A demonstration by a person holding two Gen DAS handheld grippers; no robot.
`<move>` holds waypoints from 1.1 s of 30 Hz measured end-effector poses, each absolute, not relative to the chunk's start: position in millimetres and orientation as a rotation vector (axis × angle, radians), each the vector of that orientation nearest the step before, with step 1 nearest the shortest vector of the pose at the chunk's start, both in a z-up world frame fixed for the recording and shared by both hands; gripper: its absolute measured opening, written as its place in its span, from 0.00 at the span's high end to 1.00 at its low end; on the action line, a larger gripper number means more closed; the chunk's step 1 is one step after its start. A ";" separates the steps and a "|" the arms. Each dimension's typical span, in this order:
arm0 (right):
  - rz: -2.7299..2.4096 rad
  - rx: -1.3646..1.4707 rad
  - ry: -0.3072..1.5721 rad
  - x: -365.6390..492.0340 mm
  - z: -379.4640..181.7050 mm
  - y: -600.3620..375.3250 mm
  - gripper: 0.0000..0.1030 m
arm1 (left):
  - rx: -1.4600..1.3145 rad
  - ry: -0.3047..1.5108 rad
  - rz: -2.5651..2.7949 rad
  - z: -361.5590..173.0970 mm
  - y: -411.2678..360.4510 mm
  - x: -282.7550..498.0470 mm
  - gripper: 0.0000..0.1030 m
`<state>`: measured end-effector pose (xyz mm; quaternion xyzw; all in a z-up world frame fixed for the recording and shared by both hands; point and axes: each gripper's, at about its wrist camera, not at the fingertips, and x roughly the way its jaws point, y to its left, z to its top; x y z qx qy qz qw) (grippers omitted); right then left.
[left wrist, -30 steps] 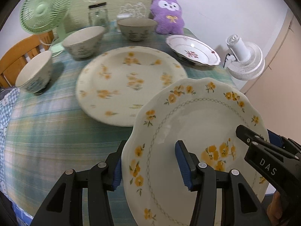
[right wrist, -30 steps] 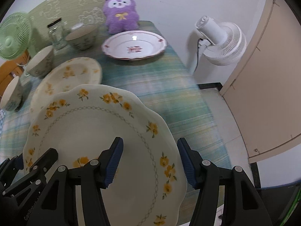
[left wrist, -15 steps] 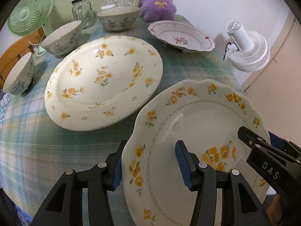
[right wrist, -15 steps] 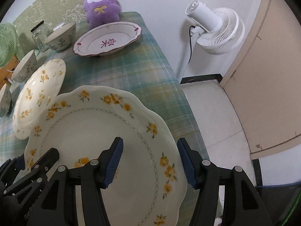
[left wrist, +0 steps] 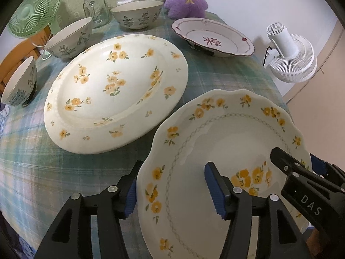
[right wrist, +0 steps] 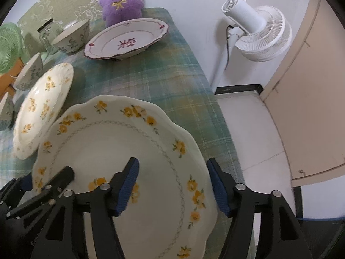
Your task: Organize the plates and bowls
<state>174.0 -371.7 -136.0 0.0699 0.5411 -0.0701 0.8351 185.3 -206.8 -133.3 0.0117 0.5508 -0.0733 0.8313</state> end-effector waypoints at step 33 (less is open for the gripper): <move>-0.062 0.141 0.974 206.8 -38.5 -259.7 0.21 | 0.057 0.958 -0.135 -40.4 -97.1 229.2 0.26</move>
